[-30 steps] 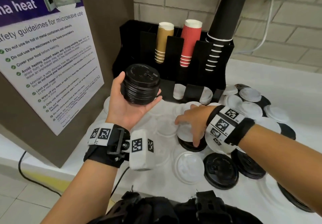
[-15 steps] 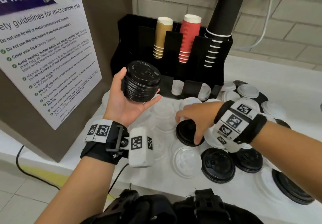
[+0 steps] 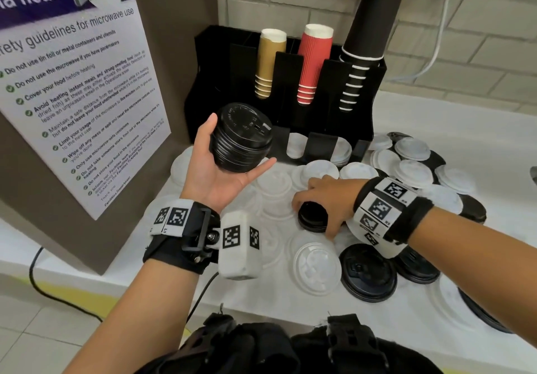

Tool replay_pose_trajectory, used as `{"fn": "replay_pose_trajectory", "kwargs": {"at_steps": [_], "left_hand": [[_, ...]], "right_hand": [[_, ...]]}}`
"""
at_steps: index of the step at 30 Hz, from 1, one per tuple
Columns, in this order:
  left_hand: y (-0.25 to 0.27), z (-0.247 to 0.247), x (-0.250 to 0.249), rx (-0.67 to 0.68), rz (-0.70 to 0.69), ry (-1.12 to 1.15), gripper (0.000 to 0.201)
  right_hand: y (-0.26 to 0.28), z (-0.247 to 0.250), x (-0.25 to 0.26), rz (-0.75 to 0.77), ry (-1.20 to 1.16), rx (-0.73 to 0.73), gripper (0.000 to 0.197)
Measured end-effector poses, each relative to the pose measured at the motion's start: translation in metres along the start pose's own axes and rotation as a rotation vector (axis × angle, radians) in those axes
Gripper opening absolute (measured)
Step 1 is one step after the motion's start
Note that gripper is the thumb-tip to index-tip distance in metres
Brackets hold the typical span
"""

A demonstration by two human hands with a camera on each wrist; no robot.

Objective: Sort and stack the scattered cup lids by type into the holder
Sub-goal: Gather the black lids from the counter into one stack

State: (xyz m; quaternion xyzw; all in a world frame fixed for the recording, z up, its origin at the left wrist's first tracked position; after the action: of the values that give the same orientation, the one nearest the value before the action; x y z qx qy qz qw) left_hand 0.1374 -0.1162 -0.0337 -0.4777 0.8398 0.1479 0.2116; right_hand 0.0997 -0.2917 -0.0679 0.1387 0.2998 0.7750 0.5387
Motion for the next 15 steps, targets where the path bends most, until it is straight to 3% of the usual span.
{"fn": "replay_pose_trajectory", "kwargs": {"at_steps": [4, 11, 15], "left_hand": [[-0.003, 0.001, 0.0, -0.008, 0.007, 0.04, 0.055], [-0.011, 0.004, 0.013, -0.037, 0.048, 0.042, 0.044], [-0.012, 0.003, 0.02, -0.045, 0.065, -0.017, 0.047]], "right_hand": [[0.006, 0.019, -0.006, -0.005, -0.129, -0.105, 0.08], [0.043, 0.087, -0.02, 0.126, -0.808, -0.71, 0.071], [0.049, 0.096, -0.006, 0.227, -1.035, -0.87, 0.069]]}}
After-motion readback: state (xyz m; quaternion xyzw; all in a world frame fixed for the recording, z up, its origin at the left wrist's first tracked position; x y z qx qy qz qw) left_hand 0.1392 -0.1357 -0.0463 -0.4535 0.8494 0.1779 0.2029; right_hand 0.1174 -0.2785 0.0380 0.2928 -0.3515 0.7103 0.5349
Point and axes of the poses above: each hand's wrist, its own y-axis away from the middle knuckle, its own z-axis out of the back of the hand, x = y × z, the point moved 6 cm from there along -y, towards the middle knuckle, and after that the axes turned 4 degrees about y, right-handed, at the moved point
